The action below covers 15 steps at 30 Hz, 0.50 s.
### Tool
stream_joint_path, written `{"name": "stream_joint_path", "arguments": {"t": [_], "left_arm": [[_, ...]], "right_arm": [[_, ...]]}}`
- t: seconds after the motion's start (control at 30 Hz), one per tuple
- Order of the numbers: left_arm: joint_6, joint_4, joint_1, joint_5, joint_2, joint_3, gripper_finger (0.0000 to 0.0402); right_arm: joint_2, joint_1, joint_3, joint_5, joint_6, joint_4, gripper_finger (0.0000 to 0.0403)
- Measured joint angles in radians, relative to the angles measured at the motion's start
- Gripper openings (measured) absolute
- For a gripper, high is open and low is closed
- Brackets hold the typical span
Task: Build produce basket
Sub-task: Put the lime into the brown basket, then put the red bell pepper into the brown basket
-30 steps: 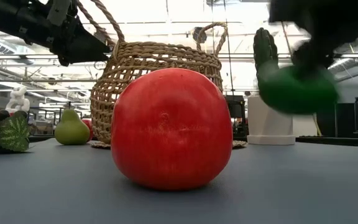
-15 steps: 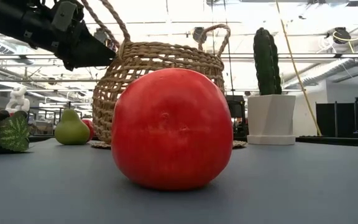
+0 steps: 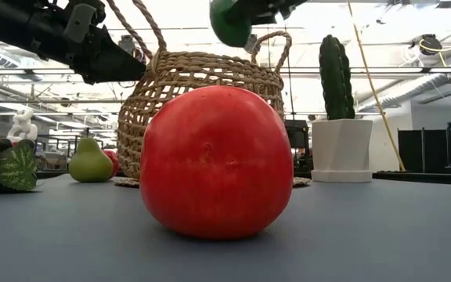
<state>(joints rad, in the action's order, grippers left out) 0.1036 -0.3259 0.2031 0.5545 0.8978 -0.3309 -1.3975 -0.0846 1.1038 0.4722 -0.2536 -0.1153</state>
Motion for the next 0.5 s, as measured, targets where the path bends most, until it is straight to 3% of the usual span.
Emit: {"name": "stream_joint_path", "arguments": {"t": [0.13, 0.3, 0.5], "left_arm": [[0.024, 0.012, 0.005, 0.0, 0.0, 0.0, 0.0205], [0.063, 0.062, 0.025, 0.0, 0.0, 0.0, 0.0205], [0.101, 0.094, 0.035, 0.001, -0.001, -0.001, 0.0205]], "right_arm": [[0.001, 0.035, 0.0, -0.054, -0.02, -0.06, 0.0348], [0.002, 0.051, 0.0, -0.058, -0.019, -0.11, 0.0356], [0.02, -0.019, 0.0, -0.066, 0.085, 0.027, 0.0356]]}}
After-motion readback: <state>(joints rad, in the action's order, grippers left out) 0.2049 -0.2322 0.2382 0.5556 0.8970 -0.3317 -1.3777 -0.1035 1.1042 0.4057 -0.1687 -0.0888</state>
